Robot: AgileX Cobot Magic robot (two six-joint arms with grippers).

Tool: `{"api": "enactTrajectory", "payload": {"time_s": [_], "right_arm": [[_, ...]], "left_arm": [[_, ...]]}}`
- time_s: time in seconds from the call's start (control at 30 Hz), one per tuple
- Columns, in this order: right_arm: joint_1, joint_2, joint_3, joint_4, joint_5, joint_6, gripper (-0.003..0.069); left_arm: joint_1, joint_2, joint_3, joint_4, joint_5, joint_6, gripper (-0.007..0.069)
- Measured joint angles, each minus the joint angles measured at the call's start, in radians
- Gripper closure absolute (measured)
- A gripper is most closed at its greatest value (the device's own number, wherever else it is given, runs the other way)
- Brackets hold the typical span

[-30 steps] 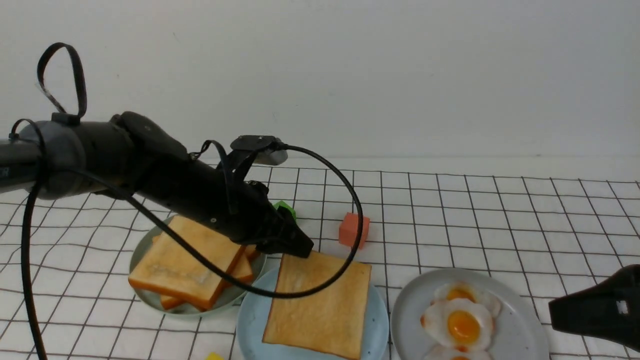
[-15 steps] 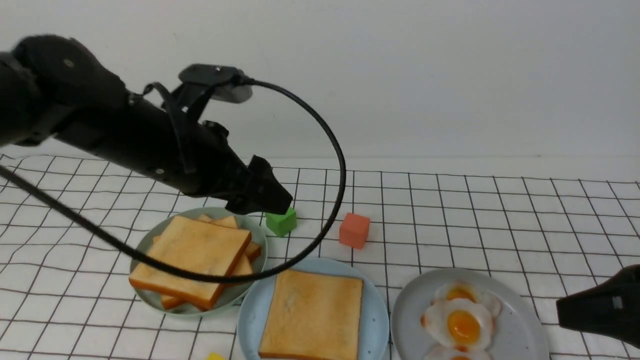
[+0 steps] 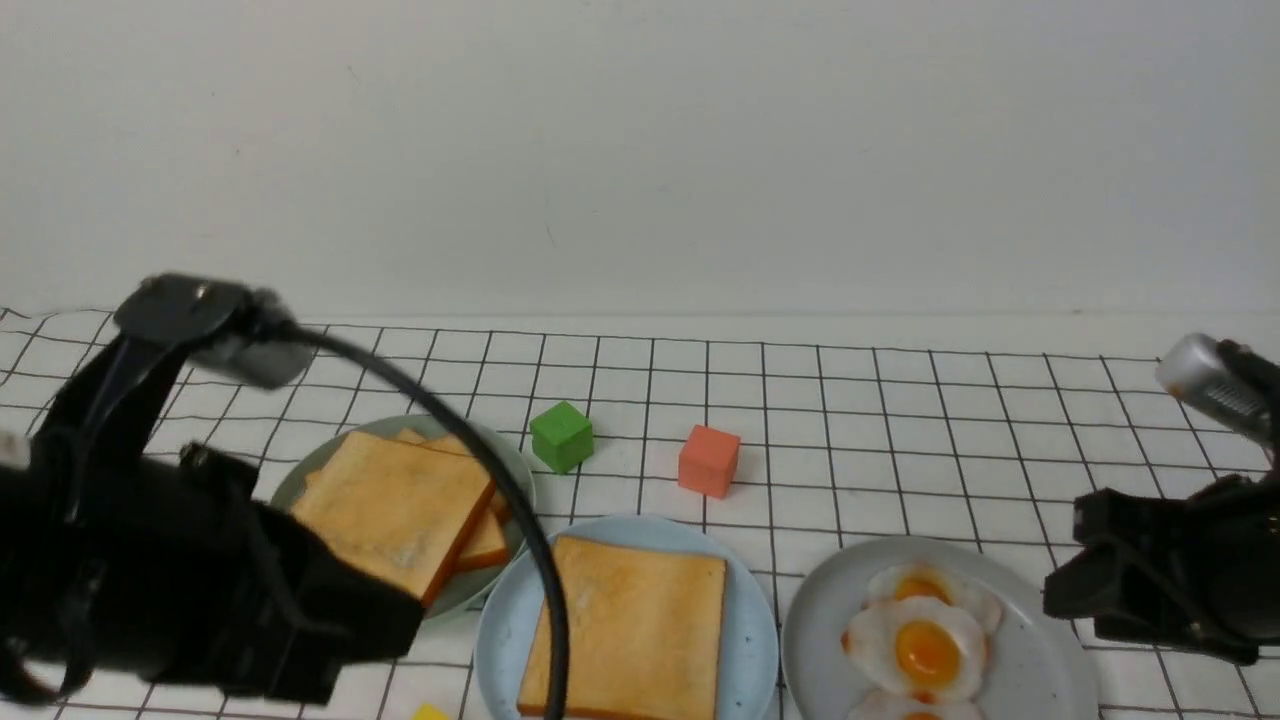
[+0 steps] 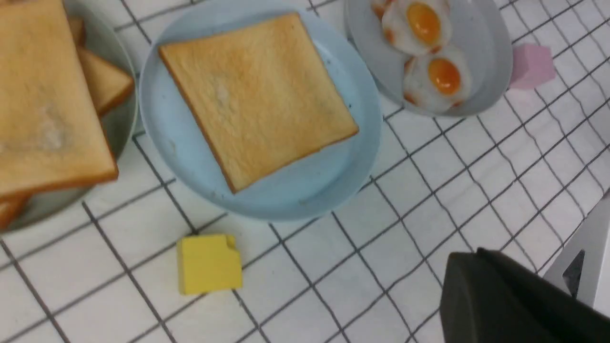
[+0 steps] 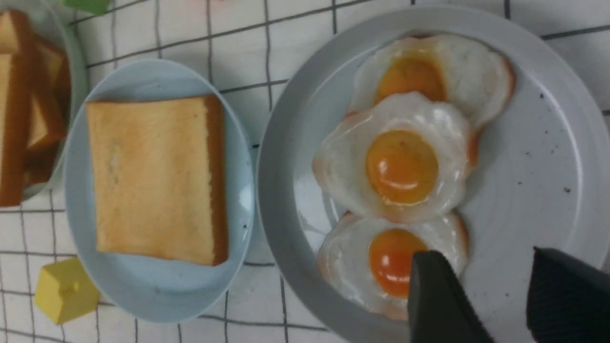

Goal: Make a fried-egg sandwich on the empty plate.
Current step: Use the right arm to grab a fried egg

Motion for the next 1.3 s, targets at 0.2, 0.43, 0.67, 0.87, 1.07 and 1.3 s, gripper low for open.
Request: {"api": "enactTrajectory", "payload": {"time_s": [0.2, 0.43, 0.67, 0.87, 1.07, 1.3], "right_arm": [[0.000, 0.176, 0.000, 0.141, -0.096, -0.165, 0.0356], [0.000, 0.315, 0.000, 0.315, -0.126, -0.361, 0.0356], [0.000, 0.376, 0.000, 0.350, -0.132, -0.415, 0.0355], [0.000, 0.392, 0.000, 0.361, -0.161, -0.421, 0.0355], [0.000, 0.410, -0.002, 0.409, -0.169, -0.470, 0.0358], [0.000, 0.431, -0.007, 0.488, -0.153, -0.571, 0.0482]], "left_arm": [[0.000, -0.062, 0.072, 0.007, -0.008, 0.026, 0.0638], [0.000, -0.081, 0.075, -0.170, -0.007, 0.242, 0.0638], [0.000, -0.081, 0.075, -0.211, -0.011, 0.317, 0.0638], [0.000, -0.081, 0.075, -0.211, -0.010, 0.317, 0.0638], [0.000, -0.081, 0.075, -0.212, -0.005, 0.317, 0.0638], [0.000, -0.081, 0.075, -0.212, 0.011, 0.317, 0.0638]]}}
